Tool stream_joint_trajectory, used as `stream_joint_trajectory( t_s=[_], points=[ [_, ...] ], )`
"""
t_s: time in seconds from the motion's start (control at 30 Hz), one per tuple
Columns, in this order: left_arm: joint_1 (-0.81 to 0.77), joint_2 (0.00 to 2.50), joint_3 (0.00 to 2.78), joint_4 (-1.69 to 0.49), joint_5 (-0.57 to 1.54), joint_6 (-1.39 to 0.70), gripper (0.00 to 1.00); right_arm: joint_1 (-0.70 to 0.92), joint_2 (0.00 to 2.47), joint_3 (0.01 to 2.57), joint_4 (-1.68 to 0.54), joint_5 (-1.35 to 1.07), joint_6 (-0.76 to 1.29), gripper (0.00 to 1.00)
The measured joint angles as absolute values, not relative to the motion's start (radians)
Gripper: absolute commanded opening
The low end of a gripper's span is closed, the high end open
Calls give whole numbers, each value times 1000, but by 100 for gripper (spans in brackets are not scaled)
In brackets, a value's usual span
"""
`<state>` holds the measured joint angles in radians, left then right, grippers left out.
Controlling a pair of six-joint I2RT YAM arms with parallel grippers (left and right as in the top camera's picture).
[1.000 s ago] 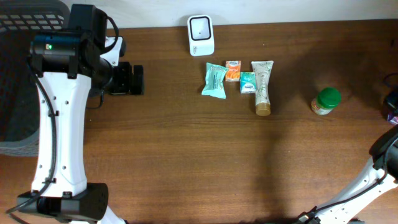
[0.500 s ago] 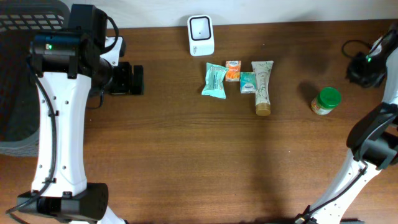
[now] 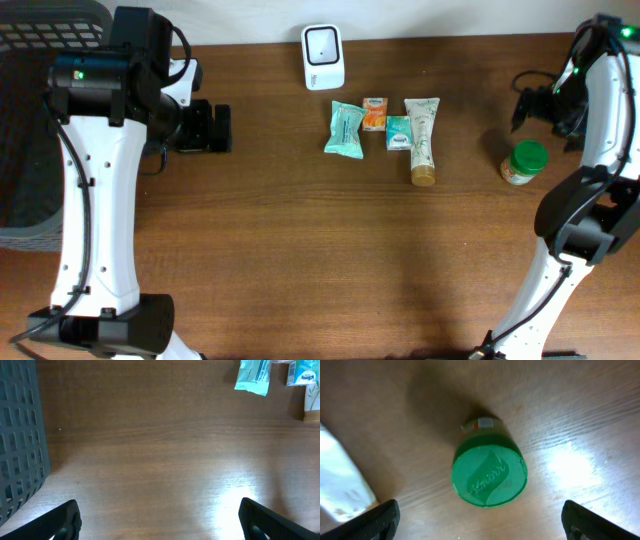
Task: Scan the item barcode
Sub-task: 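Grasp the green-capped jar with the right gripper and lift it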
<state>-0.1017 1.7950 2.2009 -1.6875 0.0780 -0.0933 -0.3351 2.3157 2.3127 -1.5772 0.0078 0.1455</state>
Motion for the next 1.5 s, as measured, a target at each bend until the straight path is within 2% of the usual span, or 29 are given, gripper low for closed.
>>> stream_joint_trajectory(
  t_s=[0.17,0.5,0.53,0.6,0.97,1.07,1.1,1.3,1.4,1.5],
  points=[
    [-102,1795,2201,-1687,78,-93,99,-335,2314,2118,-1448,19,145,99],
    [-102,1795,2201,-1687,78,-93,99,-335,2314,2025,-1374,18,245,99],
    [-102,1795,2201,-1687,78,-93,99,-335,2314,2012,-1359,19,253,97],
    [-102,1795,2201,-1687,78,-93,99,-335,2314,2006,-1351,14,260,78],
    [-102,1795,2201,-1687,78,-93,99,-320,2314,2006,-1372,-181,205,72],
    [-102,1795,2201,-1687,78,-93,99,-269,2314,2006,-1379,-192,175,67],
    [-102,1795,2201,-1687,78,-93,99,-245,2314,2006,-1379,-194,171,67],
    [-102,1795,2201,-1687,78,-93,99,-172,2314,2012,-1384,-126,154,87],
    [-102,1795,2201,-1687,78,-93,99,-175,2314,2085,-1390,-89,158,93],
    [-102,1795,2201,-1687,78,-93,99,-176,2314,2118,-1321,-59,160,93]
  ],
)
